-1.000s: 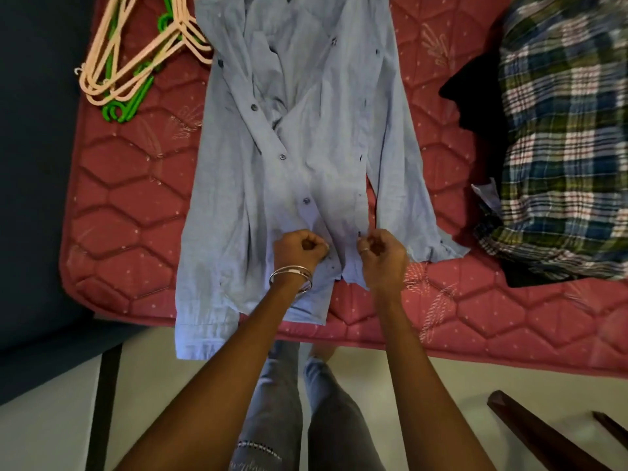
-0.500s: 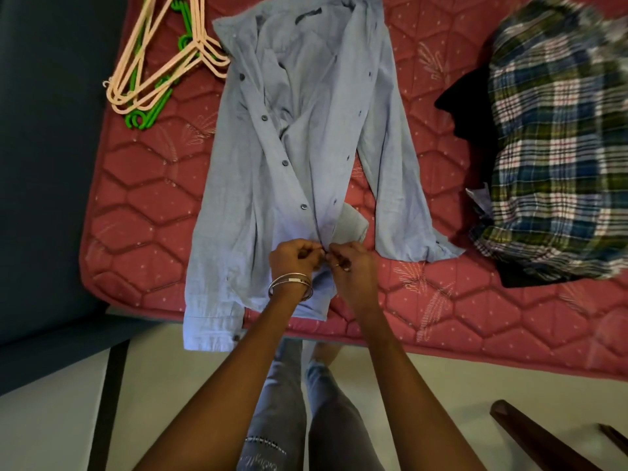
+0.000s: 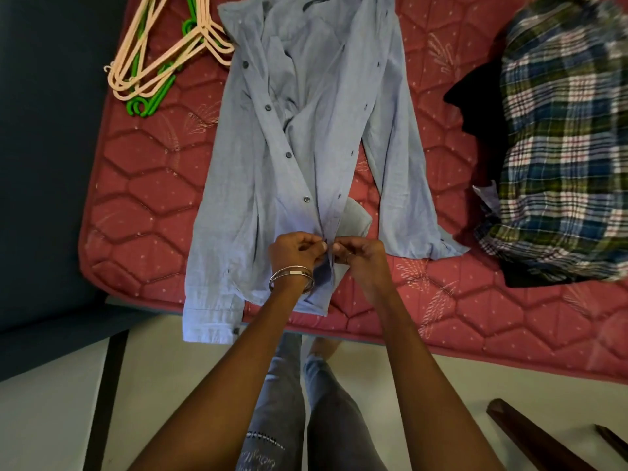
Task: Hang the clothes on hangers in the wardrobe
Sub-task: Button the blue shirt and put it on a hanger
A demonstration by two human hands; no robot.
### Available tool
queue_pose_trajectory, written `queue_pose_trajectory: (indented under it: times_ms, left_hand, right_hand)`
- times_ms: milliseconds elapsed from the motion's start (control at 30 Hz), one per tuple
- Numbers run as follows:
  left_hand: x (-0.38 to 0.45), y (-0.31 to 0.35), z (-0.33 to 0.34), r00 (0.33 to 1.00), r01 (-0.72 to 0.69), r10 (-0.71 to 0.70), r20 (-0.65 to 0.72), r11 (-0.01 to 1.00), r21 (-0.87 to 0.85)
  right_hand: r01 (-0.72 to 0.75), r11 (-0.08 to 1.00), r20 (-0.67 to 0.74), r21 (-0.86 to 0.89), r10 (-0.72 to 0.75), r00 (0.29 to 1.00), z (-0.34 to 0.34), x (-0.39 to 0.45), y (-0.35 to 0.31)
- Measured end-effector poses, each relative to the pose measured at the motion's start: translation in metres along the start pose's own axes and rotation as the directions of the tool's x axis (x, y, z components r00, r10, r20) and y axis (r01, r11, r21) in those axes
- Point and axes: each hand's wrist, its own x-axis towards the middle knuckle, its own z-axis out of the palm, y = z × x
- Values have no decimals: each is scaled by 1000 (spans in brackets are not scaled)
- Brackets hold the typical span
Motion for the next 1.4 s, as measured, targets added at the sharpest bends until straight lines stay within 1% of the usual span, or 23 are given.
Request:
queue_pose_trajectory:
  times_ms: [133,267,367,433,567,633,800,933,1000,1100,1167,1233,1333,1367,1400]
  left_hand:
    - [0,0,0,997,-78,80,-7,989,128]
    - [-1,3,-3,995,-98,95,28,986,138]
    - [-4,5,-5,993,-109,100,70,983,145]
    - [-3,4,-4,991,-121,110,79,979,166]
    - [0,6,-4,977,-193,170,128,961,199]
    - [1,6,-4,972,-208,181,147,958,198]
    - [6,6,-6,964,-229,193,180,951,208]
    - [8,6,-5,950,-302,263,170,914,271]
    - [9,2,-1,965,-257,237,110,938,230]
    - [9,-3,5,994,-101,105,-16,982,159]
    - [9,-7,10,998,-15,22,-63,994,113]
    - [8,-9,12,996,61,-57,-72,997,44]
    - [7,-9,13,988,146,-149,-38,986,-78]
    - [6,-8,14,988,152,-155,-28,984,-91]
    - [5,-7,14,989,147,-149,-19,985,-92]
  right_hand:
    - [64,991,11,-114,-63,998,-2,2,4]
    - [91,989,-12,-118,-93,996,-2,1,7]
    - [112,986,24,-121,-110,994,-3,-1,7]
    - [92,992,35,-84,-89,995,-3,0,8]
    - [34,995,13,94,-36,999,-5,-2,11]
    - [16,989,14,147,-18,1000,-6,-1,11]
    - [10,989,55,151,-18,998,-11,4,11]
    - [-3,996,87,85,-4,996,-16,9,9]
    - [-17,998,66,57,14,998,-13,11,7]
    - [-19,999,36,47,17,999,-5,12,5]
    - [-33,998,30,56,31,999,-3,10,5]
    - [-65,996,2,64,65,998,-2,9,3]
    - [-98,993,-130,66,106,986,-1,11,5]
    - [-94,995,-184,39,100,978,0,11,5]
    - [-67,997,-232,-36,56,971,2,10,4]
